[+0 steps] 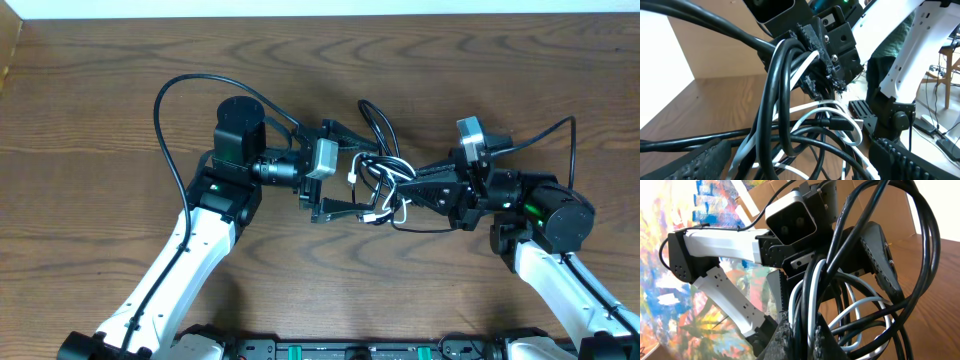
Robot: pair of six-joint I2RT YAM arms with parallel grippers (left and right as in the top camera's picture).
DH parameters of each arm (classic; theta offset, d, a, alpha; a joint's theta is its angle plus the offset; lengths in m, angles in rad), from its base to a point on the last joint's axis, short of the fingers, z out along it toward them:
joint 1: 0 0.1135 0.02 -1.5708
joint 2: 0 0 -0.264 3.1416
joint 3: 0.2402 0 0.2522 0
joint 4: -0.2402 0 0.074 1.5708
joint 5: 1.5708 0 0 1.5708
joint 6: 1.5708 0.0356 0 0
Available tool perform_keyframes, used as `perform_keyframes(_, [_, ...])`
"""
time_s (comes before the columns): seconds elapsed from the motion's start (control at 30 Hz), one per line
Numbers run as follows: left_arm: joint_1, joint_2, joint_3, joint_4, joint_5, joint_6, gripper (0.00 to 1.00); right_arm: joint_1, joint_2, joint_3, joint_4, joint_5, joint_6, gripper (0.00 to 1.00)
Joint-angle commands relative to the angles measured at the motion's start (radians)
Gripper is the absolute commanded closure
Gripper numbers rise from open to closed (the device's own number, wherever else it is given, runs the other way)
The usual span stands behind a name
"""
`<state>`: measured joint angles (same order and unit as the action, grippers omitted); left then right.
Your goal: Untangle cables
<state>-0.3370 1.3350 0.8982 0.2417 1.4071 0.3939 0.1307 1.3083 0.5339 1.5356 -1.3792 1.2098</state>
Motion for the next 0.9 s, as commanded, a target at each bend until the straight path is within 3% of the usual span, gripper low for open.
perform_keyframes(0.0, [-0.003, 0.001, 0.028, 0.015, -0.006, 0.013, 0.08, 0.008, -0.006, 0.010, 0.039, 0.022, -0.026, 0.99])
perform_keyframes(0.27, [-0.003, 0.001, 0.028, 0.015, -0.006, 0.013, 0.08, 0.008, -0.005, 0.010, 0.002, 0.014, -0.037, 0.99])
perform_keyframes(0.3, [-0.003, 0.001, 0.028, 0.015, -0.006, 0.013, 0.12, 0.008, -0.006, 0.010, -0.007, 0.014, -0.043, 0.99])
perform_keyframes(0.37, [-0.003, 0.001, 0.028, 0.015, -0.006, 0.013, 0.34, 0.008, -0.005, 0.010, -0.014, 0.014, -0.048, 0.99])
perform_keyframes(0.43, [-0.003, 0.001, 0.028, 0.015, -0.006, 0.013, 0.47, 0.008, -0.005, 0.010, -0.014, 0.014, -0.052, 0.99])
perform_keyframes(0.5, [-0.003, 0.001, 0.028, 0.015, -0.006, 0.013, 0.71, 0.008, -0.005, 0.010, -0.014, 0.014, -0.053, 0.99])
perform_keyframes(0.57, [-0.003, 0.001, 0.028, 0.015, -0.008, 0.013, 0.87, 0.008, -0.005, 0.010, -0.014, 0.014, -0.053, 0.99])
perform_keyframes(0.63, [-0.003, 0.001, 0.028, 0.015, -0.025, 0.013, 0.92, 0.008, -0.005, 0.010, -0.014, 0.010, -0.053, 0.99])
perform_keyframes(0.87, [0.000, 0.001, 0.028, 0.015, -0.067, 0.013, 0.92, -0.023, -0.005, 0.010, -0.050, 0.007, -0.066, 0.99])
